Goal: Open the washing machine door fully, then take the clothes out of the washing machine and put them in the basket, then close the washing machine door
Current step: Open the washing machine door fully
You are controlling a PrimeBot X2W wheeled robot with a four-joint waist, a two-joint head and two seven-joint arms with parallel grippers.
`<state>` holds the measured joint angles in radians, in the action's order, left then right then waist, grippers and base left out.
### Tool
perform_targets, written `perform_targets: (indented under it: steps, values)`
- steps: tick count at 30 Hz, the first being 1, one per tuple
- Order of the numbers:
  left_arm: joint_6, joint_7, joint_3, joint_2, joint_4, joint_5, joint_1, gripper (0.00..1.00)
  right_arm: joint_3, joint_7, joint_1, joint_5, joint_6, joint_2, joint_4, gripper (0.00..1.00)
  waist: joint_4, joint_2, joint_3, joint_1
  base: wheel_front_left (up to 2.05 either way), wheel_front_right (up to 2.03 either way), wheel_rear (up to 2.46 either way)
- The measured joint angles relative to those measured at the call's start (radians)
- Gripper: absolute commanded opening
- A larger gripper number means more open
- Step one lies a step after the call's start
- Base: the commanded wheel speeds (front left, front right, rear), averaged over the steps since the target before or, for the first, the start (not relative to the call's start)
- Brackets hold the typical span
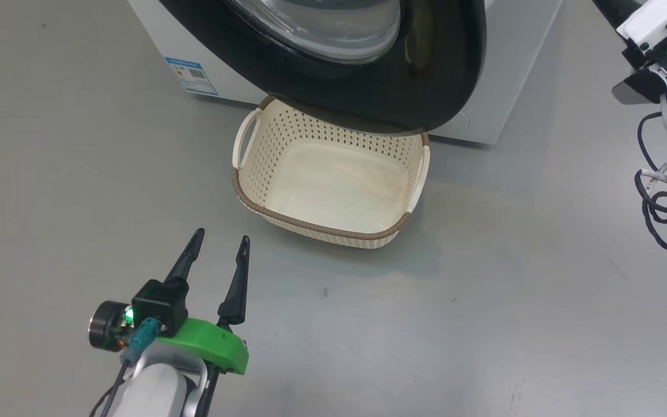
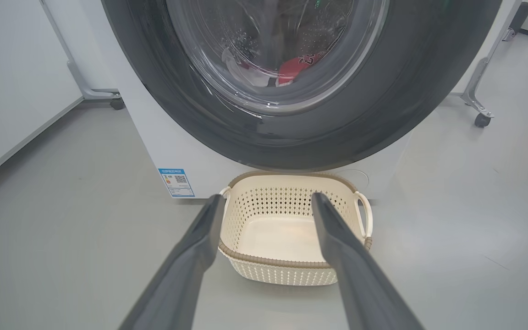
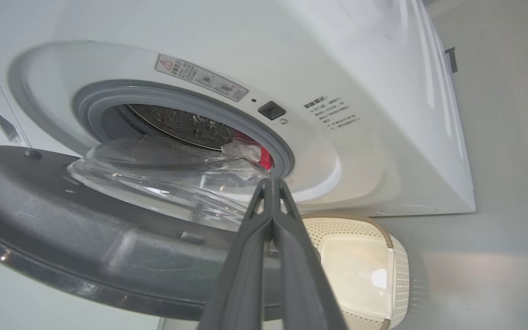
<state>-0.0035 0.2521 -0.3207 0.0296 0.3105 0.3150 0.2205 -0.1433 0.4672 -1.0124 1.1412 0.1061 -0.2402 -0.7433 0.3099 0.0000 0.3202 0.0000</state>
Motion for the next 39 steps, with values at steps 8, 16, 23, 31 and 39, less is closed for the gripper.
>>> perform_targets:
  steps: [8, 16, 23, 31, 39]
  values:
    - [0.0, 0.0, 0.007, 0.0, -0.001, -0.003, -0.001, 1.0, -0.09, -0.16, 0.081, -0.164, 0.016, -0.057, 0.13, 0.0, -0.028, 0.0, -0.009, 0.0, 0.0, 0.0, 0.0]
    - [-0.001, 0.0, 0.019, 0.0, -0.002, -0.003, -0.002, 1.0, -0.204, -0.356, 0.203, -0.362, 0.016, -0.108, 0.255, 0.0, -0.041, 0.0, -0.015, 0.0, 0.0, 0.0, 0.0]
    - [-0.001, 0.0, 0.024, 0.0, -0.003, -0.003, -0.019, 1.0, -0.264, -0.459, 0.314, -0.467, 0.016, -0.139, 0.325, 0.0, -0.049, 0.0, -0.027, 0.0, 0.0, 0.0, 0.0]
    - [-0.002, 0.0, 0.033, 0.001, -0.004, -0.003, -0.026, 1.0, -0.272, -0.57, 0.414, -0.551, -0.035, -0.149, 0.388, 0.0, -0.057, 0.0, -0.036, 0.0, 0.0, 0.0, 0.0]
    - [-0.002, 0.0, 0.046, 0.001, -0.006, -0.003, -0.027, 1.0, -0.266, -0.651, 0.558, -0.553, -0.09, -0.127, 0.422, 0.42, -0.063, 0.0, -0.051, 0.0, 0.0, 0.0, 0.0]
